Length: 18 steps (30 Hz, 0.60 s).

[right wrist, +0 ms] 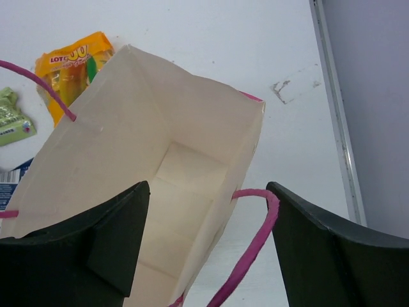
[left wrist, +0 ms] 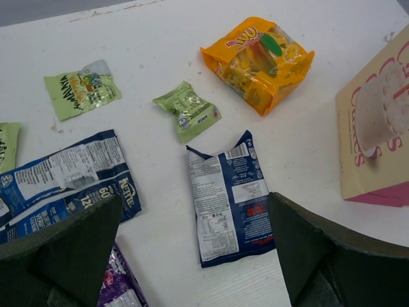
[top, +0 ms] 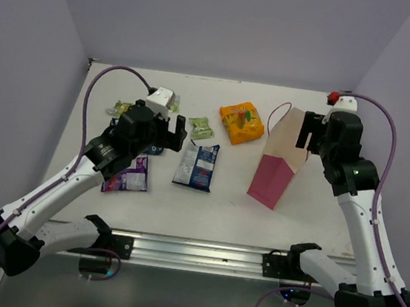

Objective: Place the snacks into the paper bag
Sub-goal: Adjust the paper bag at the center of the board.

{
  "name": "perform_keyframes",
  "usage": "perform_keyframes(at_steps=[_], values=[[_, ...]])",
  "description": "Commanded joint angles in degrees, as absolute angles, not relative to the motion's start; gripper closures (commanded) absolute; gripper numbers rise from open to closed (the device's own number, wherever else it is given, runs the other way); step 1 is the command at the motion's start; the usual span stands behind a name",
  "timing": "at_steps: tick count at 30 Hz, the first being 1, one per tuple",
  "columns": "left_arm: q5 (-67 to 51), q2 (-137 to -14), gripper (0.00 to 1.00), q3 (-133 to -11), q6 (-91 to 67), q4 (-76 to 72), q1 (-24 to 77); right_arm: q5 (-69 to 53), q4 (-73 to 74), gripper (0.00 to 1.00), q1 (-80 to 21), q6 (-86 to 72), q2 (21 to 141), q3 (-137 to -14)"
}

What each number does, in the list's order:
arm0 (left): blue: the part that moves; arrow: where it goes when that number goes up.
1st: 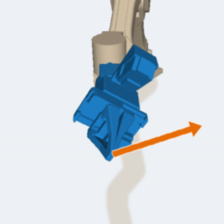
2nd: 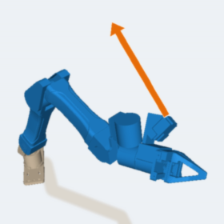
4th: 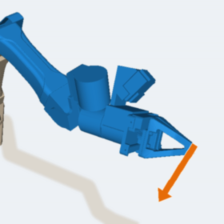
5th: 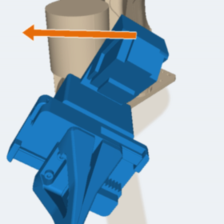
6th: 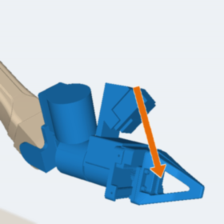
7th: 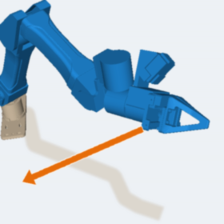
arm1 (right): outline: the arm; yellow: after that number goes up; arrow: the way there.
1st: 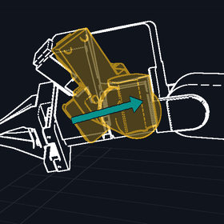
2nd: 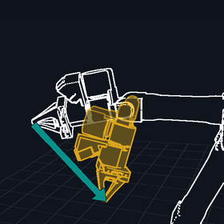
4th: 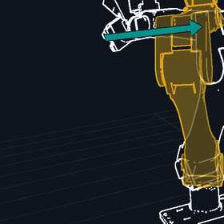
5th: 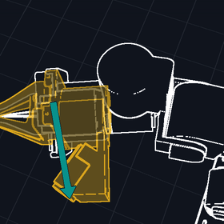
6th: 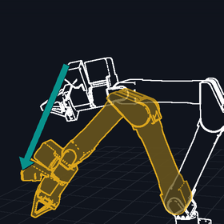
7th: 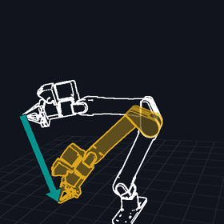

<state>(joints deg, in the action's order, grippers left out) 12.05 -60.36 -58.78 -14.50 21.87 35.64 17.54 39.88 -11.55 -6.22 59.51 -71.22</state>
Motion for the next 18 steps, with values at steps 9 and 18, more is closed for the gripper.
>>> perform_keyframes(at_steps=[9, 18], values=[[8.1, -61.4, 0.0, -58.5, -16.8, 18.4, 35.2, 10.5, 54.0, 0.2, -11.4, -16.7, 53.3, -76.7], [11.3, -60.7, 0.0, -59.7, -17.9, 20.2, 35.2, 9.2, 49.4, 0.34, -11.3, -22.2, 50.4, -66.7]])
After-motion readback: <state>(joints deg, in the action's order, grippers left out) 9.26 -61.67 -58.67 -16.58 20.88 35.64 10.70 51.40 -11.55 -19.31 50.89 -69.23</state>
